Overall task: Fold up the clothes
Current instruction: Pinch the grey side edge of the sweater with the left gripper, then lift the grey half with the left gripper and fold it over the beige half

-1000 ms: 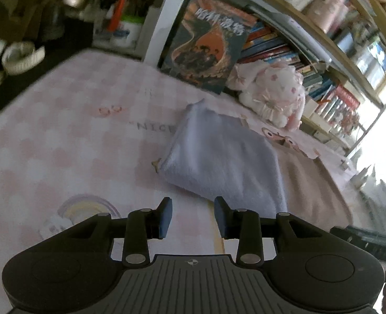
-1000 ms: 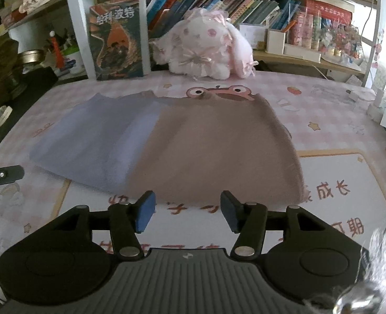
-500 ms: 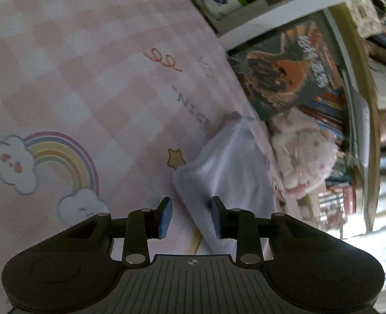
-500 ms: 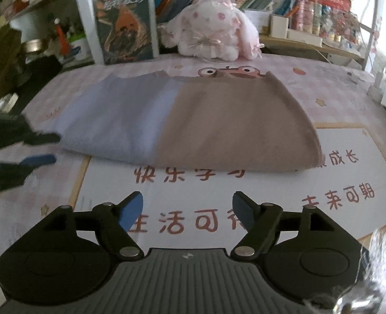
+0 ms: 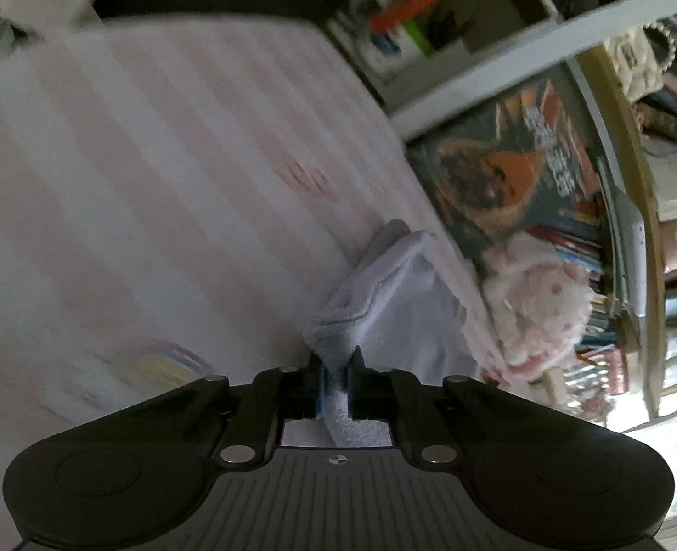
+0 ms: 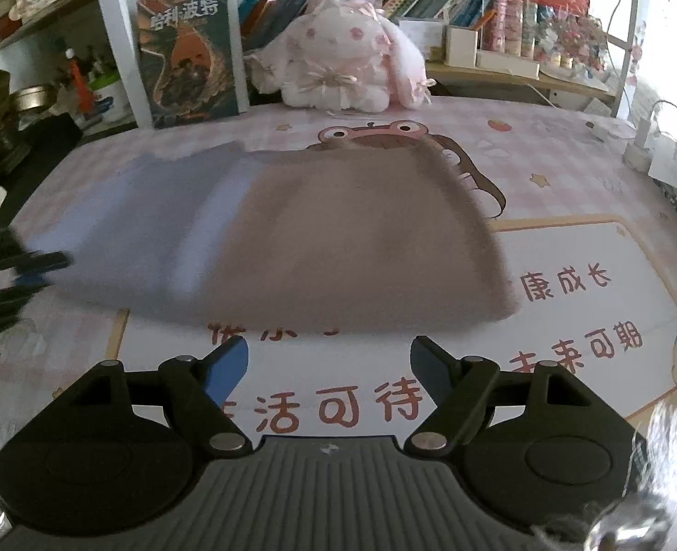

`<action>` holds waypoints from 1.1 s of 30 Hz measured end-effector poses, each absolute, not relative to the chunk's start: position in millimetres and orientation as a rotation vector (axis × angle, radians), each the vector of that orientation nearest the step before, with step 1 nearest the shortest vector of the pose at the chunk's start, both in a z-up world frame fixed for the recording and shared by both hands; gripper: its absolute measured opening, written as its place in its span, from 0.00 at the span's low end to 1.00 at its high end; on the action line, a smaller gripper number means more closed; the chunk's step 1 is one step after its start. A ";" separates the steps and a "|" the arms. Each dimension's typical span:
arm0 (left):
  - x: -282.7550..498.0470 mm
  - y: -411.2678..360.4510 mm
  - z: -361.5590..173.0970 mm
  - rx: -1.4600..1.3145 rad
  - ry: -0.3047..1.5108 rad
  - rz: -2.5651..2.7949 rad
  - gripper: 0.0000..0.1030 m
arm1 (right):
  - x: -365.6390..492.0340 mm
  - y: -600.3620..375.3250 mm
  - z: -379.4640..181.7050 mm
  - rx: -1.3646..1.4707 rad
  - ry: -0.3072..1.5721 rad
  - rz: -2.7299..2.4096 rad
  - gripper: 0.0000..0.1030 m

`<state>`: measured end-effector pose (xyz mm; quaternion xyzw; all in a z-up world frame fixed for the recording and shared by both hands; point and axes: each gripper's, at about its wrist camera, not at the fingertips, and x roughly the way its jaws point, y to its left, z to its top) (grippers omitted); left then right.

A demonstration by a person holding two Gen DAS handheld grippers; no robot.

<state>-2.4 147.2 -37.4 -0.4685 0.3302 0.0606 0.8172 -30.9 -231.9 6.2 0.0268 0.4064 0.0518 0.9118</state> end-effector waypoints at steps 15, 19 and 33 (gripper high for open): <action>-44.1 199.5 -49.9 -1.147 0.678 0.201 0.23 | -6.7 -225.6 1.8 0.109 0.871 0.123 0.73; -39.3 196.4 -50.6 -1.154 0.667 0.210 0.23 | 0.9 -223.1 -2.0 0.119 0.887 0.142 0.71; -38.2 193.8 -53.3 -1.139 0.637 0.239 0.13 | 26.7 -230.5 -7.2 0.140 0.900 0.201 0.67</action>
